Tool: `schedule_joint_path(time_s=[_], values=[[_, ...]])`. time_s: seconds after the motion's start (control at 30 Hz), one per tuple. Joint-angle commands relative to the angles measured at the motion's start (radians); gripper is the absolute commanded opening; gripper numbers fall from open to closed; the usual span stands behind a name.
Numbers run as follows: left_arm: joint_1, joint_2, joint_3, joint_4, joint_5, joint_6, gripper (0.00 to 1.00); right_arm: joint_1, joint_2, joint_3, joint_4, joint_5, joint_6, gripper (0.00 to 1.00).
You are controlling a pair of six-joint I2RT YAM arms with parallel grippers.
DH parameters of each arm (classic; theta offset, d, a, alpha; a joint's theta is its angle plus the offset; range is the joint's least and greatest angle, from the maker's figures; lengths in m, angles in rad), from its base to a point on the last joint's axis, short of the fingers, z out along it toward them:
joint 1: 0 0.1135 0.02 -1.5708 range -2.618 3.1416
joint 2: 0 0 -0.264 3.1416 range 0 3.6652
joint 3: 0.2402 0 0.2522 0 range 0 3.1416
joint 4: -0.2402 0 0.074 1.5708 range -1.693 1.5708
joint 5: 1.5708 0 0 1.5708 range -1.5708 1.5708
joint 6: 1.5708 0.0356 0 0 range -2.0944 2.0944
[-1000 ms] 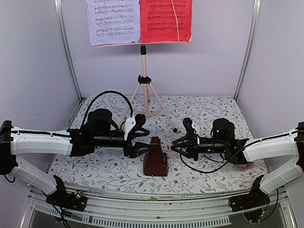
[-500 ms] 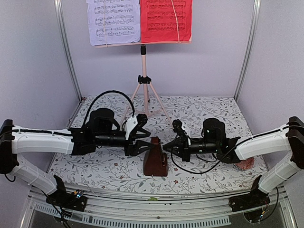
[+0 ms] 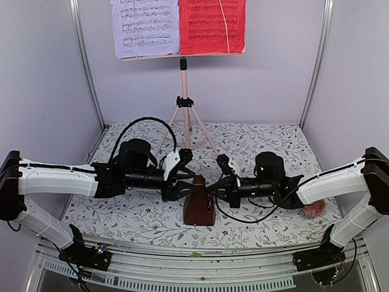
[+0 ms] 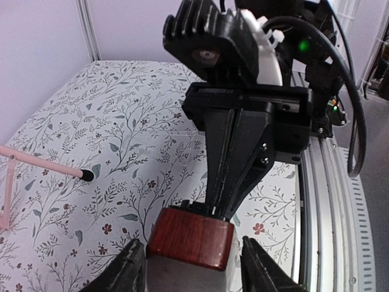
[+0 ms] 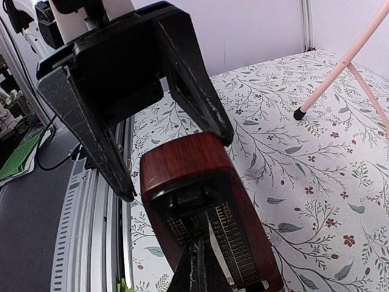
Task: Set up the instrument practice props
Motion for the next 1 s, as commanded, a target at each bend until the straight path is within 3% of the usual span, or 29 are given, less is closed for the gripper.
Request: schedule_joint_path(time_s=[0.0,0.5,0.97], values=[[-0.012,0.011,0.03,-0.003,0.013,0.018,0.53,0.009,0.023,0.026,0.022,0.018,0.014,0.0],[-0.016,0.02,0.046,-0.028,0.01,0.023,0.52,0.004,-0.031,-0.014,0.031,0.108,0.032,0.0],[-0.016,0.013,0.043,-0.028,0.01,0.025,0.52,-0.013,0.002,0.006,0.02,0.126,0.054,0.12]])
